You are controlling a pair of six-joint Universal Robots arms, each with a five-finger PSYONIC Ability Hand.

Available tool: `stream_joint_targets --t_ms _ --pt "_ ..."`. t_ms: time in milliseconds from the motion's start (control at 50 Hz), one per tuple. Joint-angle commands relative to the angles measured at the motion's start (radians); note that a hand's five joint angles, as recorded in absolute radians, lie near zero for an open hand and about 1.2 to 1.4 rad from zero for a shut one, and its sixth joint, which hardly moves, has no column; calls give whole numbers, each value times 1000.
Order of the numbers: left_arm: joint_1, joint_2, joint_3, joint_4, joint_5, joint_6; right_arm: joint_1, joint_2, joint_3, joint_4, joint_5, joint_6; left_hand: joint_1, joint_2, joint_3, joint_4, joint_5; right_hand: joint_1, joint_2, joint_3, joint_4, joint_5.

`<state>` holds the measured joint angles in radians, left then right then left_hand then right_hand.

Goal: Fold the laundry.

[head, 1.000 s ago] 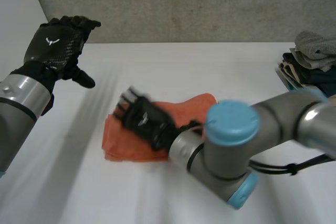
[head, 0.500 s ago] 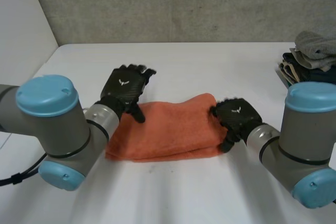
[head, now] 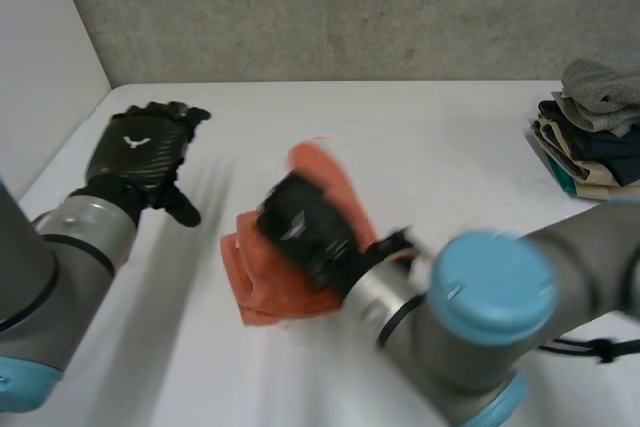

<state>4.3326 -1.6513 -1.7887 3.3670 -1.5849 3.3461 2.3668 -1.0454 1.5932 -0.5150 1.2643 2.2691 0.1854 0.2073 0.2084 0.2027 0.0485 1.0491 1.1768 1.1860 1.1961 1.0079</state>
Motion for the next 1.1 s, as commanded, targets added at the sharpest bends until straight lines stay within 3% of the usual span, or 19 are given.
stream_joint_targets --t_ms 20,40,120,200,240,300,380,520,600,720,900,1100 --pt "48 27 -24 5 5 -7 54 96 -35 58 -62 22 2 -20 -21 -16 -36 -644 -772 -781 -791 -777" --pt "48 27 -21 5 5 -7 55 91 -35 56 -50 45 2 -20 -21 -16 -36 -875 -1002 -1011 -1022 -1008" --pt "48 15 3 12 8 -11 -1 -23 -41 42 -8 290 2 -20 -21 -16 -36 -875 -1002 -1011 -1022 -1008" --pt "21 -14 55 29 11 -14 -151 -172 -39 55 10 606 2 -20 -21 -16 -36 -875 -1002 -1011 -1022 -1008" --pt "-28 -53 95 44 14 -19 -204 -197 -35 82 12 753 2 -20 -21 -16 -36 -875 -1002 -1011 -1022 -1008" --pt "-93 -97 141 61 17 -23 -247 -200 -48 147 20 849 2 -20 -21 -16 -36 -875 -1002 -1011 -1022 -1008" --pt "-172 -202 229 71 17 -31 -282 -182 -113 298 69 853 2 -20 -21 -16 -36 -875 -1002 -1011 -1022 -1008" --pt "-268 -413 380 17 3 -30 -279 8 -327 541 144 803 -7 -29 -30 -24 -45 -875 -1002 -1011 -1022 -1008" --pt "-280 -464 387 -61 -65 -30 -278 85 -412 634 115 799 5 -17 -18 -13 -33 -875 -1002 -1011 -1022 -1008" --pt "-275 -472 348 -135 -265 -17 -253 173 -489 668 4 799 -4 -26 -27 -22 -42 -875 -1002 -1011 -1022 -1008" --pt "-245 -458 264 -158 -271 95 -187 315 -598 771 12 773 -1 -23 -24 -19 -39 -875 -1002 -1011 -1022 -1008" --pt "-211 -447 235 -156 -235 158 -179 335 -639 791 136 619 2 -20 -21 -16 -36 -875 -1002 -1011 -1022 -1008"
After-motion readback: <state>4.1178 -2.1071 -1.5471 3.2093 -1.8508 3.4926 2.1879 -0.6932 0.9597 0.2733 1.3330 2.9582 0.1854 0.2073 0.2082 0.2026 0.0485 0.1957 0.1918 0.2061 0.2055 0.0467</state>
